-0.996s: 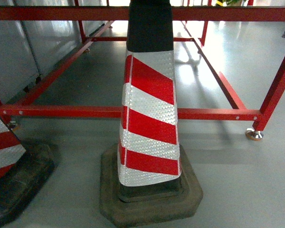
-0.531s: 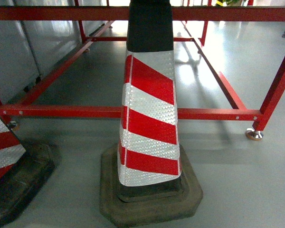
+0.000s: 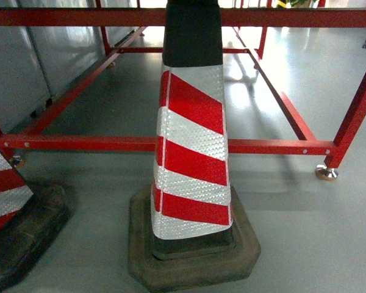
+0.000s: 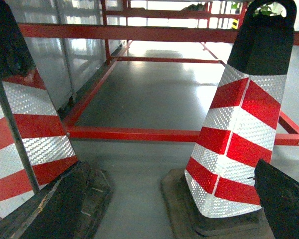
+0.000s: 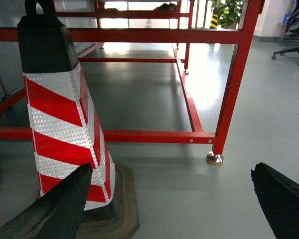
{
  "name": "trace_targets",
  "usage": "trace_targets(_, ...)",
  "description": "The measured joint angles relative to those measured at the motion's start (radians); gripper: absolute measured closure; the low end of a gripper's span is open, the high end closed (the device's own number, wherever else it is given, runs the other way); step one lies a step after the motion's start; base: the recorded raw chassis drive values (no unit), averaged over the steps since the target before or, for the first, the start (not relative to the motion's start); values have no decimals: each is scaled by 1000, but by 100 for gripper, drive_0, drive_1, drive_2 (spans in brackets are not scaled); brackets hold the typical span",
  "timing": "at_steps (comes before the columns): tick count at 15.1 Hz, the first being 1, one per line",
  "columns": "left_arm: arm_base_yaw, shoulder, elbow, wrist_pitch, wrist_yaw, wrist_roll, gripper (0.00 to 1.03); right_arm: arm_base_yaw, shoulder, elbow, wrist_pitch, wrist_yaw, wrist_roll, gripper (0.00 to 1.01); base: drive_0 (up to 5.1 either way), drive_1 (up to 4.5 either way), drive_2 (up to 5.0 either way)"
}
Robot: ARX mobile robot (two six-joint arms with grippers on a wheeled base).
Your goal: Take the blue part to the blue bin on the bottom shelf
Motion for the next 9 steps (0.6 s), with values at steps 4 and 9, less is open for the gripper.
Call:
trace_targets(4, 0, 0, 0, 0, 0, 0, 5, 0, 0, 0, 0, 0, 0, 3, 0, 0, 0)
trace_targets(9, 0, 0, 0, -3, 1, 0, 5, 0, 0, 0, -2, 0, 0, 3, 0, 0, 0)
